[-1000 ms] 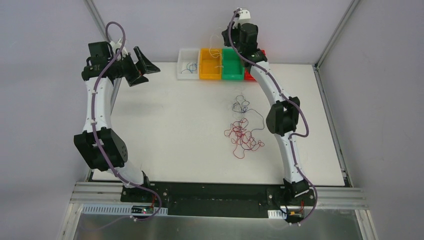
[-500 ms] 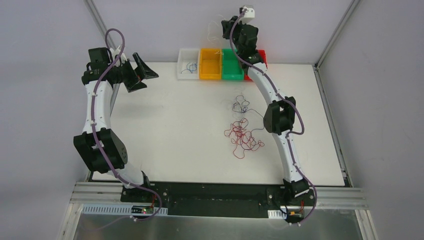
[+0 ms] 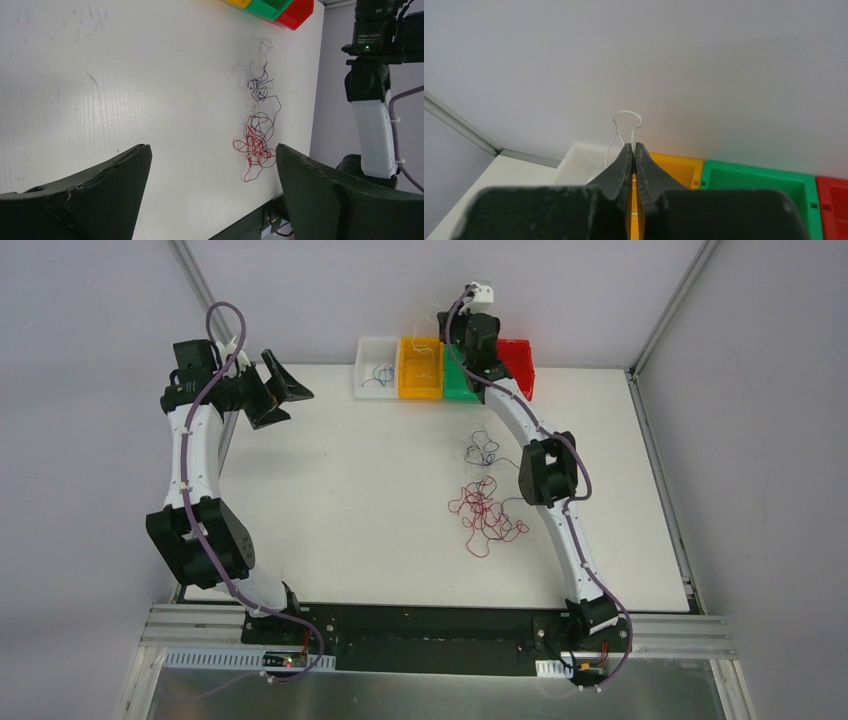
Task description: Untangle the cables
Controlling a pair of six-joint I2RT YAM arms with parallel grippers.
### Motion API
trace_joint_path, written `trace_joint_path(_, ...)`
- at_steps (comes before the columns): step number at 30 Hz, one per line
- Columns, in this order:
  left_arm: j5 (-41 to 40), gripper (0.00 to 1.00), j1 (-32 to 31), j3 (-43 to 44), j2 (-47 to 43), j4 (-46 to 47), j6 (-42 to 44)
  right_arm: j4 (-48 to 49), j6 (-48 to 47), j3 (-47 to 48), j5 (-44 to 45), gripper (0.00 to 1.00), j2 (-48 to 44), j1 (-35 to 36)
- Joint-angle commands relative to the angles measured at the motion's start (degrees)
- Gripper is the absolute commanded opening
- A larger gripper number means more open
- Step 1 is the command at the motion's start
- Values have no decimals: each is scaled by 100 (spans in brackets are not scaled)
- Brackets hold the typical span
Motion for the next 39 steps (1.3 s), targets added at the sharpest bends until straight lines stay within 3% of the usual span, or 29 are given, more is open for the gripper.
trace_joint_path(1, -86, 99, 43, -51, -271, -128, 177, 362, -134, -175, 283, 11, -109, 18)
trace_joint_path(6, -130, 99, 43, 83, -220, -217, 309, 438, -149, -829, 91, 49, -753, 14)
trace_joint_path(11, 43, 99, 2, 264, -35, -227, 285, 438, -352, -2173, -185, 64, -1946, -28)
trace_joint_path(14, 121, 99, -113, 344, 75, -227, 389, 27, -324, -3085, -703, 66, -2887, -183)
trace_joint_path(17, 52, 99, -377, 347, 87, -227, 734, -1321, -382, -3545, -1585, 69, -3532, -471)
trace_joint_path(21, 64, 99, -810, 343, 140, -227, 1114, -3800, -1011, -3484, -2425, 69, -3716, -846)
trace_joint_path(24, 90, 99, -1140, 415, 252, -227, 1389, -5053, -1580, -3198, -2525, 66, -3515, -977)
trace_joint_path(33, 243, 99, -1663, 810, 719, -227, 1532, -6261, -2431, -2901, -2274, 61, -2776, -1103)
trace_joint_path(39, 372, 99, -2252, 276, 768, -227, 1792, -7121, -2810, -3617, -3068, 63, -3352, -1248)
